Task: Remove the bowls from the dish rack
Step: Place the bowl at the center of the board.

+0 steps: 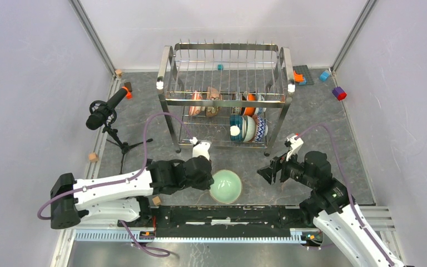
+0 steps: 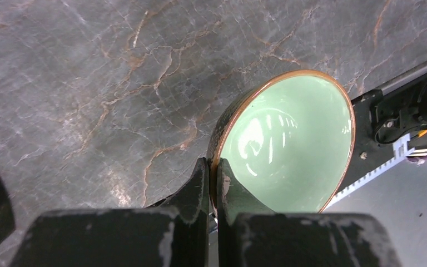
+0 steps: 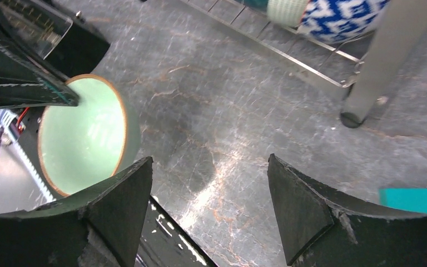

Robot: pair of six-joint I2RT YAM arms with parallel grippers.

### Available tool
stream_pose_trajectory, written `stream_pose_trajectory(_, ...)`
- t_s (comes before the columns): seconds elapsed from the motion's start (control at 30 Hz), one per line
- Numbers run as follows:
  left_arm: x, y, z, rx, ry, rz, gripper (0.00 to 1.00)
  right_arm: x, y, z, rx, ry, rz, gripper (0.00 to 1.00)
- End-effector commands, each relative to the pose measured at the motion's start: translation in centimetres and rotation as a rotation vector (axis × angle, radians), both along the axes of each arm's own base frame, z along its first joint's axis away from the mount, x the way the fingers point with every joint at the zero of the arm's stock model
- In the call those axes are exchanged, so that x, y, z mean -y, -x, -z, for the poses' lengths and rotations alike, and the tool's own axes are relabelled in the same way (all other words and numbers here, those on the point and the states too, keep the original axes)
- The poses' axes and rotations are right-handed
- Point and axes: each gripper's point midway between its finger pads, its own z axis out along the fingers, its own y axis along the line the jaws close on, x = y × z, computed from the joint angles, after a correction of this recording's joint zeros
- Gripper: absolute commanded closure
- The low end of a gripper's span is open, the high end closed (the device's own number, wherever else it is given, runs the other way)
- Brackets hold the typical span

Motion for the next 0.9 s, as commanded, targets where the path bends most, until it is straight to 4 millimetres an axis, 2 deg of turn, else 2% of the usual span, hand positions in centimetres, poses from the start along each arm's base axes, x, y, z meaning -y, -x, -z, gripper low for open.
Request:
stream_pose_trajectory(0.0,2.6,-1.0,-1.6,0.117,0.170,-0.004,0.98,-1.8,0.7,0.2,0.024,-0.057,-0.112,0.20)
stream_pose_trajectory(0.2,2.5,-1.1,0.1,0.118,0.274,-0.065,0.98,-1.8,0.8,0.9,0.022,-0.057,-0.115,0.23)
stream_pose_trajectory(0.53,2.4,-1.7,-0.8,0.130,0.280,-0.126,0.98,-2.1,0.8,2.0,-0.017,-0.044,-0.111,0.26)
stream_pose_trajectory(0.87,2.3,-2.2,-0.4,0.135,0.227,-0.150,0.98,-3.4,0.9,2.5,-0.026,-0.013,-0.141,0.26)
